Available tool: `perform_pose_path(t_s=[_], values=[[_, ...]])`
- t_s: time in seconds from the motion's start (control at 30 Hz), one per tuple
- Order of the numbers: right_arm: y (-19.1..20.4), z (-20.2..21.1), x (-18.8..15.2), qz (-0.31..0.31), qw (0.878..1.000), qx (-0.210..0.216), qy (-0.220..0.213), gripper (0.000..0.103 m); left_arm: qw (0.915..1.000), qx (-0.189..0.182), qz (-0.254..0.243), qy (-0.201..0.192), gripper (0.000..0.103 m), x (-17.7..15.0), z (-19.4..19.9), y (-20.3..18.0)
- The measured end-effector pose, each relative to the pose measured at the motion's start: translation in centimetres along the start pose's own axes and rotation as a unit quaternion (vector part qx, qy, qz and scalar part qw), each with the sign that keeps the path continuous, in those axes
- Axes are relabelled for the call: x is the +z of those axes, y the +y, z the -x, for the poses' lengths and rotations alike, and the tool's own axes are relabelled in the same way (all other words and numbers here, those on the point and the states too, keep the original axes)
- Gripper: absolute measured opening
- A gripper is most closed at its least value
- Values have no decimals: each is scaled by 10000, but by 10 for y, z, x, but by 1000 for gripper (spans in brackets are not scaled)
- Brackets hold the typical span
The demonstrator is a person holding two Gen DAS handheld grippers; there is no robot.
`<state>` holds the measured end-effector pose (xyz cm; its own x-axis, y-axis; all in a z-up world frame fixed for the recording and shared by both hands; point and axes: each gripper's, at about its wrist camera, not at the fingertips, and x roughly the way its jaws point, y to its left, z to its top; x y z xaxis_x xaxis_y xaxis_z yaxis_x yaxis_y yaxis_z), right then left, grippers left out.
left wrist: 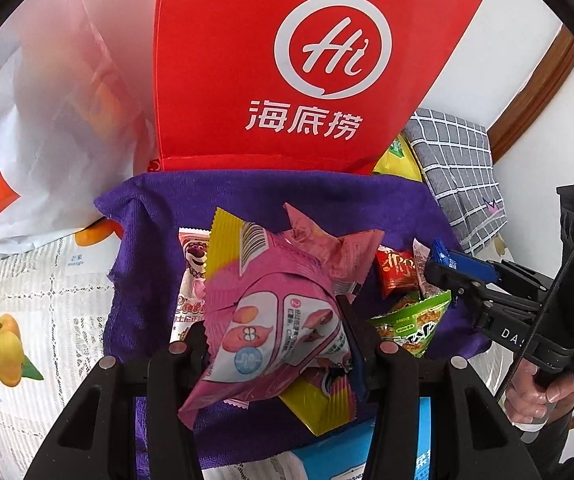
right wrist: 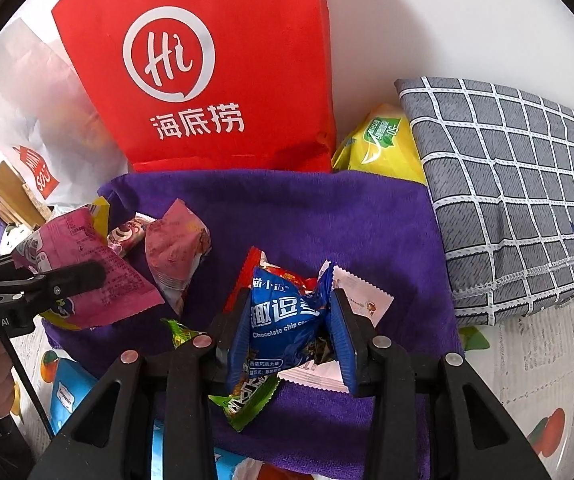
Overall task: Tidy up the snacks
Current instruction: 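Lower both packets onto the purple towel and open both tools, then move both tools back toward the remaining snacks beside the tissue box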
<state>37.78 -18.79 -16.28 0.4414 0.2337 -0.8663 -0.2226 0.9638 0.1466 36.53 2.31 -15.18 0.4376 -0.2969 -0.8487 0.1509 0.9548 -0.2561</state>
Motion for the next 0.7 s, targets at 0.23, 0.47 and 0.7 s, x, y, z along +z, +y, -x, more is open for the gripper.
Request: perform_pose_path(t_s=[0.23, 0.47, 0.7], values=[[-1, 11, 3, -55, 9999, 33, -129, 53, 10000, -11, 76, 19, 57, 1, 3, 0], [-1, 37, 5, -244, 9986, 310, -350, 68, 9993, 293, 56, -203, 68, 0, 26, -3], [19, 91, -8, -44, 9956, 203, -916, 68, 9988, 267, 151, -386, 68, -18, 60, -4]])
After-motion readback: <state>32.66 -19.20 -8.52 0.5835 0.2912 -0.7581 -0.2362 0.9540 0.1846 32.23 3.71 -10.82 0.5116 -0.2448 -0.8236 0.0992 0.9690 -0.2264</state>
